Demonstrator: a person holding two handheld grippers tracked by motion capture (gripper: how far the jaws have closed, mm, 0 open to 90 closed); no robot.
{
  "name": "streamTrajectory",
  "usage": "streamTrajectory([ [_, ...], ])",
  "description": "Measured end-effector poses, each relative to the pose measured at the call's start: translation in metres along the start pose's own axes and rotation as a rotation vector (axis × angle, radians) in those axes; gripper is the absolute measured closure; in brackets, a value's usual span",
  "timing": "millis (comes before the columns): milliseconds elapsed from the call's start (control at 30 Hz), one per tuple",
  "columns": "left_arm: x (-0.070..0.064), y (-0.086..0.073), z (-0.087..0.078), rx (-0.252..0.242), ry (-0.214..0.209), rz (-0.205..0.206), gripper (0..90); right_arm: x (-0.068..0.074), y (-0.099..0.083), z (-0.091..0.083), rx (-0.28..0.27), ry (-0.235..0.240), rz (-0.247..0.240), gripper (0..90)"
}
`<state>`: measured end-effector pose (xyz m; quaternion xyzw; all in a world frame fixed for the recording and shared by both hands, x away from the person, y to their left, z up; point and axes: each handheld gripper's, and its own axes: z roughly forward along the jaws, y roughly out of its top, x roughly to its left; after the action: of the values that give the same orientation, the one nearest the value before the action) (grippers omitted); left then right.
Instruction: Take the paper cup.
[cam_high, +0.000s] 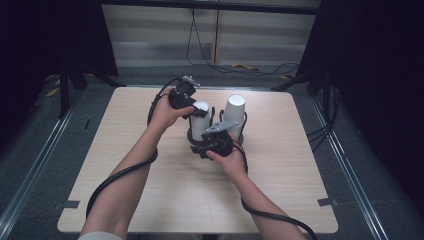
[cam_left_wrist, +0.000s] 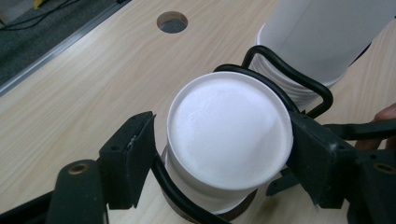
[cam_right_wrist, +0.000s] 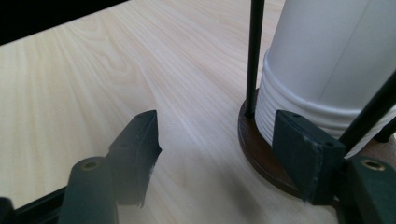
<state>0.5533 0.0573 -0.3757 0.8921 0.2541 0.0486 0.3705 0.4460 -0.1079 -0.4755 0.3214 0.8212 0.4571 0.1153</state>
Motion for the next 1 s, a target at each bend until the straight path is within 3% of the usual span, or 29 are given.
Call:
streamTrajectory([
  [133,-0.002,0.001,0.001,0.012,0.002,0.011,33.2,-0.001,0.002,0.008,0.011,-0.019,0.021,25.9],
  [333,-0.001,0.002,0.001,0.022,0.000,0.017,32.7,-0.001,0.002,0.012,0.021,-0.024,0.016,24.9],
  [600,0.000,0.004,0.006,0.019,0.007,-0.007,26.5,-0.001,0.002,0.013,0.018,-0.029,0.026,23.0],
  [800,-0.002,0.005,0.011,0.031,0.022,0.024,31.6,-0.001,0.002,0.013,0.019,-0.034,0.029,22.9],
  [1000,-0.004,0.009,0.008,0.059,0.028,0.016,32.4,-0.002,0.002,0.013,0.015,-0.032,0.025,23.2],
])
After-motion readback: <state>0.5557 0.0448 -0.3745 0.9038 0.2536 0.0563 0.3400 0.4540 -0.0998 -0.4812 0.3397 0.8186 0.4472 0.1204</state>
